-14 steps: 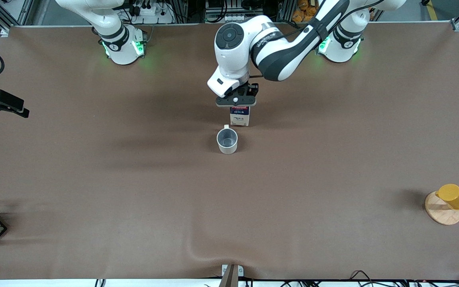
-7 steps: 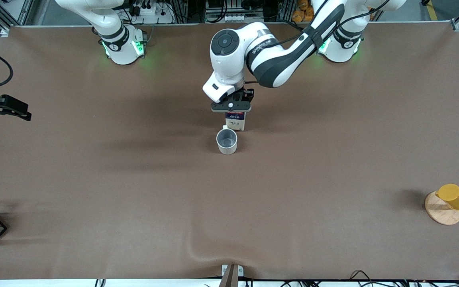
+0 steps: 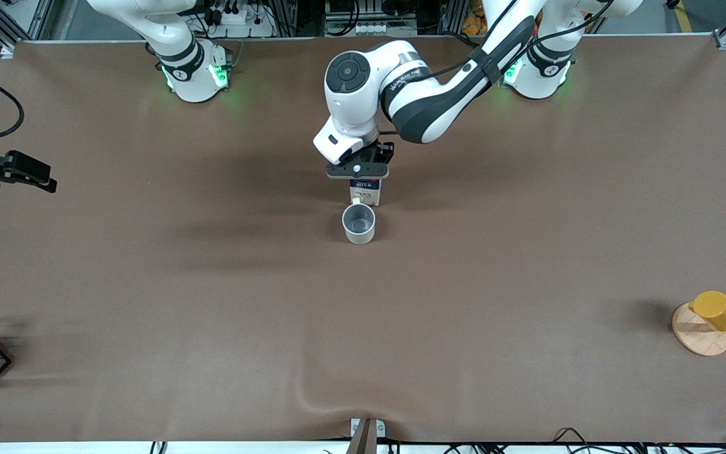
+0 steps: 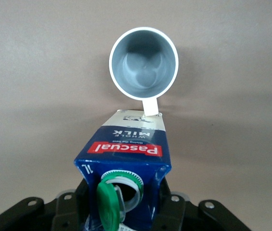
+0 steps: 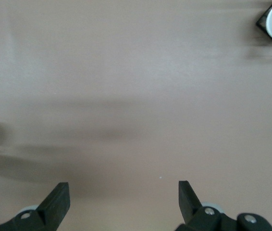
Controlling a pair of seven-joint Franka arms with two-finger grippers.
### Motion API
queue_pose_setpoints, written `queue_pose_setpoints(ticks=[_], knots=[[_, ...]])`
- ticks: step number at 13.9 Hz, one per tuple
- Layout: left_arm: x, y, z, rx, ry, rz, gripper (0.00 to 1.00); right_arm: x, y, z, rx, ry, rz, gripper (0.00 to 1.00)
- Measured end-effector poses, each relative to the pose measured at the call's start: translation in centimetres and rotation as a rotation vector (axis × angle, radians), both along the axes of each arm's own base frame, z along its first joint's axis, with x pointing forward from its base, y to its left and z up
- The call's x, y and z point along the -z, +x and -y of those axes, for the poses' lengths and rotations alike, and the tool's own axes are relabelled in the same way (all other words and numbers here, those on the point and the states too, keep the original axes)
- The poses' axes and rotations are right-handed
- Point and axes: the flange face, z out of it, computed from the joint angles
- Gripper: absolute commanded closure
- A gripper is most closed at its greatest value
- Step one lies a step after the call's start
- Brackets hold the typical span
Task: Place milk next to cup
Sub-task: 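Lower the carton next to the mug and open the left gripper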
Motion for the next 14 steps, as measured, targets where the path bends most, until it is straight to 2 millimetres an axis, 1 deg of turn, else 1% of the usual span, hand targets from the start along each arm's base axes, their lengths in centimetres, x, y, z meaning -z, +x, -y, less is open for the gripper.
queue_pose_setpoints(ticks=[2,4,6,8,9,10,11,12,14], knots=[[-0.6,0.3,0.1,-0.004,-0.01,0.007,0.46,0.0,0.0,0.7,0.015,0.018,0.001,0.0],[-0.5,0.4,0.1,-0.017,-0.009,0.006,0.46,0.0,0.0,1.0,0.02,0.021,0.006,0.0],[0.2,0.5,0.2,-0.045,-0.002,-0.004,0.44,0.0,0.1,0.8,0.012,0.019,0.021,0.0],[1.0,0.5,0.2,-0.063,0.005,-0.015,0.38,0.2,-0.3,0.5,0.0,-0.01,0.038,0.0],[1.5,0.6,0.2,-0.075,0.008,-0.021,0.37,0.2,-0.6,0.4,-0.004,-0.016,0.036,0.0],[1.8,0.8,0.2,-0.085,0.009,-0.025,0.27,0.2,-0.9,0.4,-0.004,-0.02,0.034,0.0],[2.0,1.0,0.2,-0.09,0.009,-0.029,0.11,0.1,-1.2,0.6,-0.001,-0.021,0.034,0.0],[2.2,1.1,0.3,-0.092,0.009,-0.032,0.0,0.0,-1.4,0.8,0.003,-0.021,0.034,0.0],[2.4,1.2,0.3,-0.094,0.007,-0.035,0.0,-0.1,-1.8,1.0,0.006,-0.021,0.028,0.0]])
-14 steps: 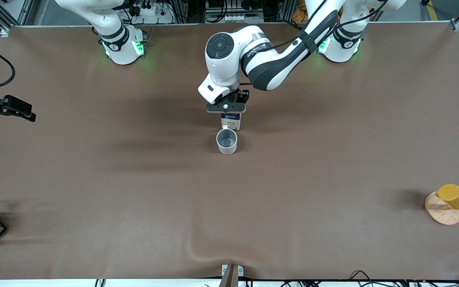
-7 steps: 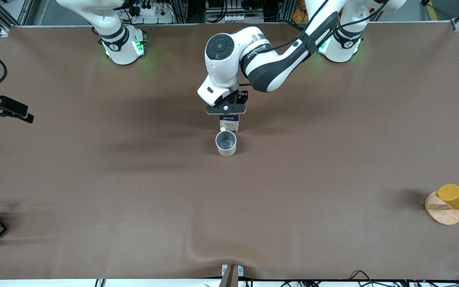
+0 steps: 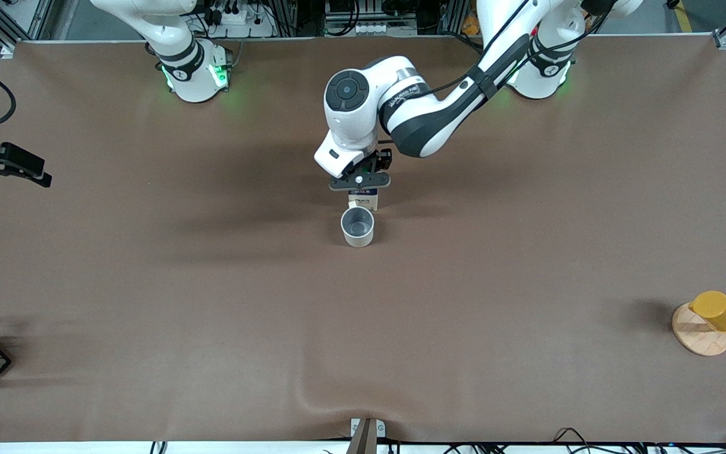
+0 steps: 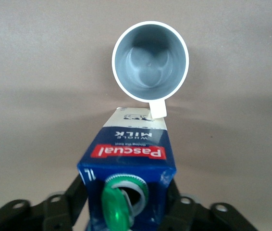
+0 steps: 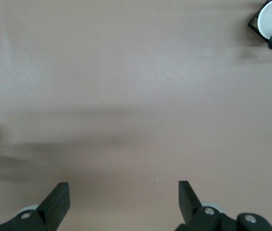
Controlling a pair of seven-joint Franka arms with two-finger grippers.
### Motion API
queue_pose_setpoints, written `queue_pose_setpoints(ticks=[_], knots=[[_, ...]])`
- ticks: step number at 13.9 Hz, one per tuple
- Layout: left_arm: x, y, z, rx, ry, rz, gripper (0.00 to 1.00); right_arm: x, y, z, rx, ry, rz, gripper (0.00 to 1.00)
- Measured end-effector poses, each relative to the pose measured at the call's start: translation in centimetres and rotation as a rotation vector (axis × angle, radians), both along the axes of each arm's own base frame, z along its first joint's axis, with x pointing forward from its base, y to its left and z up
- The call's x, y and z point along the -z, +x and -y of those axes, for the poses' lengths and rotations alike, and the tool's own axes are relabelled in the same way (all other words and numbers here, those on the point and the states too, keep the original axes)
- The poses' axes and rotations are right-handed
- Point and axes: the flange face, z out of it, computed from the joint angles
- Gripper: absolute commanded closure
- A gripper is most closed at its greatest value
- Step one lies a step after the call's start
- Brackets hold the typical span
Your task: Place milk next to cup
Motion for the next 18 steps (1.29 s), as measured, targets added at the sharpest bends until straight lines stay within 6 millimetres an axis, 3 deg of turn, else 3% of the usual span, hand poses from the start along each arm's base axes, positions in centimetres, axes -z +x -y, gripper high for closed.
queue_pose_setpoints(ticks=[5,7,9,14,16,18], knots=[[-1.7,1.0,0.1,-0.014,-0.027,0.025,0.0,0.0,0.0,-0.2,-0.004,0.0,0.0,0.0],[-3.9,2.1,-0.6,-0.035,-0.043,0.061,0.0,0.0,0.0,-0.3,-0.005,0.0,0.0,0.0],[-7.1,4.1,-2.5,-0.078,-0.057,0.118,0.0,0.0,0.0,-0.3,-0.005,0.001,0.001,0.0],[-15.6,10.9,-12.4,-0.259,-0.067,0.243,0.0,0.0,0.0,-0.5,-0.008,0.002,0.002,0.0],[-17.4,13.5,-16.9,-0.324,-0.062,0.272,0.0,-0.1,0.0,-0.6,-0.011,0.002,0.003,0.0],[-17.9,15.3,-20.6,-0.363,-0.037,0.27,0.0,-0.1,0.1,-0.7,-0.012,0.002,0.005,0.0]])
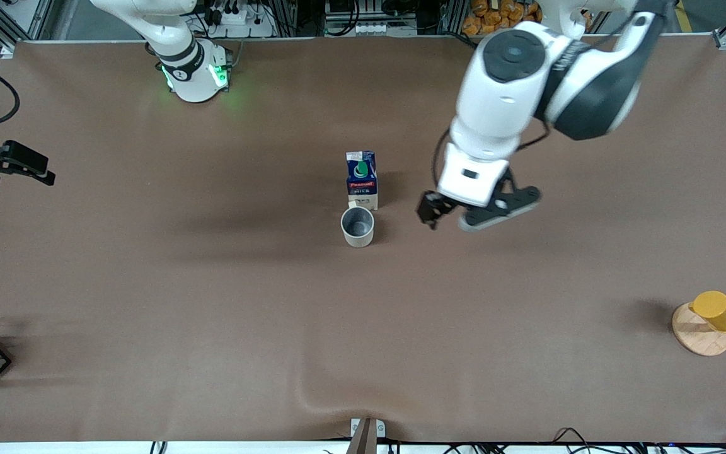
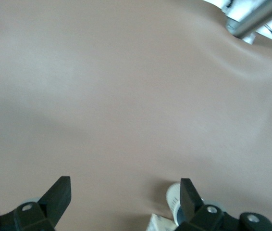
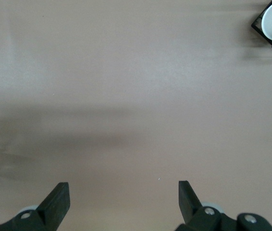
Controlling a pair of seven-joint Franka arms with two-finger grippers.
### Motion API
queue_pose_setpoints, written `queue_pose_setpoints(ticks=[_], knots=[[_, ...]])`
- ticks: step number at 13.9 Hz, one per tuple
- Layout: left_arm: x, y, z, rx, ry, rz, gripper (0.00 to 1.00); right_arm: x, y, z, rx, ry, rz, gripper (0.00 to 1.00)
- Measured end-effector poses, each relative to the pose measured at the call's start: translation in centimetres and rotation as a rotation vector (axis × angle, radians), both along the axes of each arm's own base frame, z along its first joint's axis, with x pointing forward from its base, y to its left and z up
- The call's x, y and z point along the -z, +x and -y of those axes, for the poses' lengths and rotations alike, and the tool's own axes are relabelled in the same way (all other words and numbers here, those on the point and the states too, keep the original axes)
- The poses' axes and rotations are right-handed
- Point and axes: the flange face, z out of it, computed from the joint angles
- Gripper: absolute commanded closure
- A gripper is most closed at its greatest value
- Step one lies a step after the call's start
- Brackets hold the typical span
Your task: Place milk next to cup
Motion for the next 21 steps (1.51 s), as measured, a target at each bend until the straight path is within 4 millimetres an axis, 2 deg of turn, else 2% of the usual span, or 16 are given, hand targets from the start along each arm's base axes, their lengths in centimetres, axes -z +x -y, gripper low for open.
queue_pose_setpoints(ticks=[3,6,8,10,12,14,18,21], knots=[[-0.7,2.3,-5.0,-0.001,0.019,0.005,0.0,0.0,0.0,-0.1,-0.001,0.0,0.0,0.0],[-2.8,3.3,-10.3,-0.011,0.052,0.006,0.0,0.0,0.0,-0.1,-0.002,0.0,0.0,0.0],[-5.4,2.6,-13.3,0.063,0.061,-0.015,0.0,0.0,0.0,-0.1,-0.001,0.0,0.0,0.0],[-8.4,1.6,-18.5,0.148,0.046,-0.055,0.0,0.0,0.0,-0.1,-0.001,0.0,0.002,0.0],[-10.3,0.4,-23.5,0.23,0.059,-0.098,0.0,0.0,0.0,-0.1,-0.001,0.0,0.003,0.0],[-11.1,-0.5,-26.4,0.254,0.069,-0.129,0.0,-0.1,0.0,0.0,0.0,0.0,0.003,0.0],[-11.2,-1.1,-31.2,0.31,0.081,-0.163,0.0,-0.1,0.0,0.0,0.0,0.0,0.004,0.0],[-11.6,-1.9,-32.9,0.347,0.078,-0.177,0.0,-0.1,0.0,0.0,0.0,0.0,0.004,0.0]])
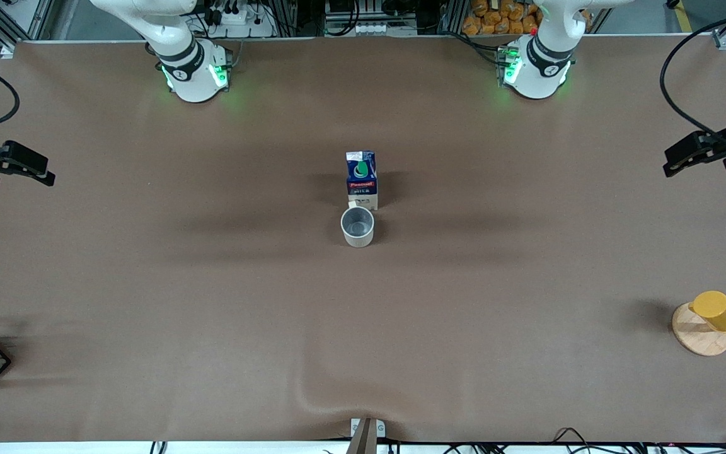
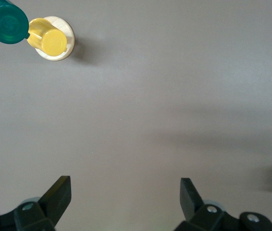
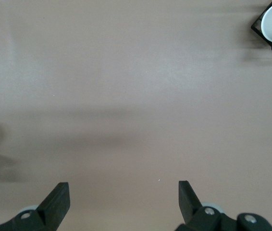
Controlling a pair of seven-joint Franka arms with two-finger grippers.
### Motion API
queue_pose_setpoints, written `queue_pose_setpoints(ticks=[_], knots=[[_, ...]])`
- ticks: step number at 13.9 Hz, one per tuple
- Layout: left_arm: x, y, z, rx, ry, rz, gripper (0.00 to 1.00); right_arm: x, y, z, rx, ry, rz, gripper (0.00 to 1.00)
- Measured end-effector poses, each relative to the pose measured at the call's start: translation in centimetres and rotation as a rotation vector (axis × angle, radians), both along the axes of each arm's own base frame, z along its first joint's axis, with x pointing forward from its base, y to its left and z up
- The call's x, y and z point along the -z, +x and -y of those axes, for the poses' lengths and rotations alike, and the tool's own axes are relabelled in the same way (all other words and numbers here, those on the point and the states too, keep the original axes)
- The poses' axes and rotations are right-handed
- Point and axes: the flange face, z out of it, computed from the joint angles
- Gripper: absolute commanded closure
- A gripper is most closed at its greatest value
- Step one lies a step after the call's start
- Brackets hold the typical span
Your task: Place milk next to cup
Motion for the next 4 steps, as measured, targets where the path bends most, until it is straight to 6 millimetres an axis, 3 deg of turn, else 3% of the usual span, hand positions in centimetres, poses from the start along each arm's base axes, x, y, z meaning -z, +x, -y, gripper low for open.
queue_pose_setpoints(ticks=[4], knots=[[-0.37,-0.67,0.85,0.014,-0.068,-0.018,0.0,-0.12,0.15,-0.05,-0.001,-0.001,0.014,0.0]])
